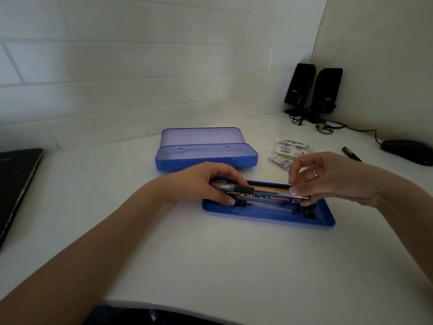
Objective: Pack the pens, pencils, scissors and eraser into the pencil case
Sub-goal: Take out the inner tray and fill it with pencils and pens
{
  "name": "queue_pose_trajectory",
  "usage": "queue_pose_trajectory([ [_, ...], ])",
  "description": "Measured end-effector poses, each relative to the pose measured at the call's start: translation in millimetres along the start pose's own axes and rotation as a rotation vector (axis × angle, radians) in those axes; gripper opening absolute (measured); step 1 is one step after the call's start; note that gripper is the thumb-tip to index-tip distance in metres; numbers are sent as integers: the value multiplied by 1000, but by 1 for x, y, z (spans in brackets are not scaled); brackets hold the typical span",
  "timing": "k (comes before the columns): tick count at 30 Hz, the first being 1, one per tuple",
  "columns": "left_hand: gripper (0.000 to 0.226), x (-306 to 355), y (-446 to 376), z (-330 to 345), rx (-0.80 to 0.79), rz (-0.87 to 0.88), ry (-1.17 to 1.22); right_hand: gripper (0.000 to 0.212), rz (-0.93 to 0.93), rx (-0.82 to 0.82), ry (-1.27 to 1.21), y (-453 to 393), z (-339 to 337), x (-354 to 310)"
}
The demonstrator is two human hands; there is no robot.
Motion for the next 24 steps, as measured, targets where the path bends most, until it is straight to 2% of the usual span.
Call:
queue_pose_trajectory([
  [9,39,-1,-1,-1,-18,1,20,16,-24,-110,204,8,2,-2],
  [19,55,0,2,-5,-122,8,50,14,-56,-98,87,12,-11,-1],
  [22,55,-1,1,-6,-132,10,78,42,-34,-102,80,13,-21,4],
  [24,56,-1,1,-6,-137,4,109,46,-22,-115,75,13,-22,6],
])
Point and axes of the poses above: each hand's wrist, its own y-axis away from the middle knuckle, its own z-axis out of the palm, x = y × z, the point moved 1 cm from there along -y, towards the middle knuckle, and after that the axes turned 5 degrees about y, right-handed, at the moved point
